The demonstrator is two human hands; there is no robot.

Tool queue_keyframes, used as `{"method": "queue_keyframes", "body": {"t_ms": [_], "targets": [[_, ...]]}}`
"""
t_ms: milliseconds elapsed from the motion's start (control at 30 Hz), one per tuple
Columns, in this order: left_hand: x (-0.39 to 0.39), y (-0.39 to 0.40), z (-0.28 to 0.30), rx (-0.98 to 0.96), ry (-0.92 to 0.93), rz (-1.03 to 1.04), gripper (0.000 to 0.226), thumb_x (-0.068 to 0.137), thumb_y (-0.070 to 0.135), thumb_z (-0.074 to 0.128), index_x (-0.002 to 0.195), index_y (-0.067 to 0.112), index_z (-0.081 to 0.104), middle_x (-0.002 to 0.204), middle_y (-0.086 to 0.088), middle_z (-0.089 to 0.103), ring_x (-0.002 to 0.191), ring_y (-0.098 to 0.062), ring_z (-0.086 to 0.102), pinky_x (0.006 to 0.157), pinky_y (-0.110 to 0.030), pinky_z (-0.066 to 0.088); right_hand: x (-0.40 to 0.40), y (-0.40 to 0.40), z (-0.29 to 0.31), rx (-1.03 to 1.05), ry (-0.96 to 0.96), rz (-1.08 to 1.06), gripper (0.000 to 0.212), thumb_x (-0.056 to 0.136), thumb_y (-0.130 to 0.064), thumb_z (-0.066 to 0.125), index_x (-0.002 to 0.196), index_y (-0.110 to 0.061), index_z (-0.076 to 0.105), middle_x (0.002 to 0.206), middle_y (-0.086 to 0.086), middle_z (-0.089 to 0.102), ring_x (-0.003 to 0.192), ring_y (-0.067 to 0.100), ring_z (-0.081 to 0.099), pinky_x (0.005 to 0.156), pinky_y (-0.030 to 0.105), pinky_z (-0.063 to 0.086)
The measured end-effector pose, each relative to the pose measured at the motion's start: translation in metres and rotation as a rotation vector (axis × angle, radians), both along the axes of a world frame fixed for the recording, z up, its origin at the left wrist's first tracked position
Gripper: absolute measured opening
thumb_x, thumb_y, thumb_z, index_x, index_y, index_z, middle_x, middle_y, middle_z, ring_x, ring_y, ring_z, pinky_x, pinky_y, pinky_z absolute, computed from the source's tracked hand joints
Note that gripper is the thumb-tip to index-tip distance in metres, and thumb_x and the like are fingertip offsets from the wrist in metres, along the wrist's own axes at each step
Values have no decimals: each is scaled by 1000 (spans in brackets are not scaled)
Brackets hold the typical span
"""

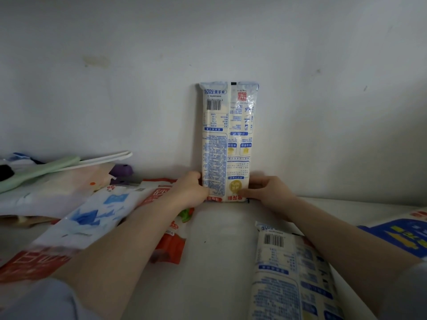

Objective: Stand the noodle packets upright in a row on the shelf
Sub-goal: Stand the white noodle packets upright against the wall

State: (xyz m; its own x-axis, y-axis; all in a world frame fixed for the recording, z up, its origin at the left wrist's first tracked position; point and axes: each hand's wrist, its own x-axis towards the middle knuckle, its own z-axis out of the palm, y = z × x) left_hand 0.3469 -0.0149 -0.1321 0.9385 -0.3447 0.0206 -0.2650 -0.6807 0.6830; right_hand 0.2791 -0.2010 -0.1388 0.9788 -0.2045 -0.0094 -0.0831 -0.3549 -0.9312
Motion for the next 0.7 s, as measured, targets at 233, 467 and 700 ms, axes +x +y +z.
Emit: {"method": "queue_keyframes", "body": {"t_ms": [233,467,700], "targets": [[0,-2,4,48,14,5,35,84,18,62,119,12,59,116,-6,66,100,-19,60,84,-29,48,1,1,0,0,14,-35,31,77,-12,76,108,-17,73,103,-1,74,92,11,69,84,21,53],[-30,0,26,270,-37,-34,29,87,11,56,114,4,61,115,-13,65,102,-27,61,82,-30,48,-14,17,14,-243,59,-74,35,81,-19,73,112,-5,67,111,10,70,101,23,66,94,35,51],[-104,0,51,729,-134,-153,37,89,22,53,121,4,56,106,-10,58,94,-25,56,71,-29,44,-79,29,51,-915,220,71,52,91,-34,58,131,-3,49,133,12,53,120,26,52,96,32,42]]}}
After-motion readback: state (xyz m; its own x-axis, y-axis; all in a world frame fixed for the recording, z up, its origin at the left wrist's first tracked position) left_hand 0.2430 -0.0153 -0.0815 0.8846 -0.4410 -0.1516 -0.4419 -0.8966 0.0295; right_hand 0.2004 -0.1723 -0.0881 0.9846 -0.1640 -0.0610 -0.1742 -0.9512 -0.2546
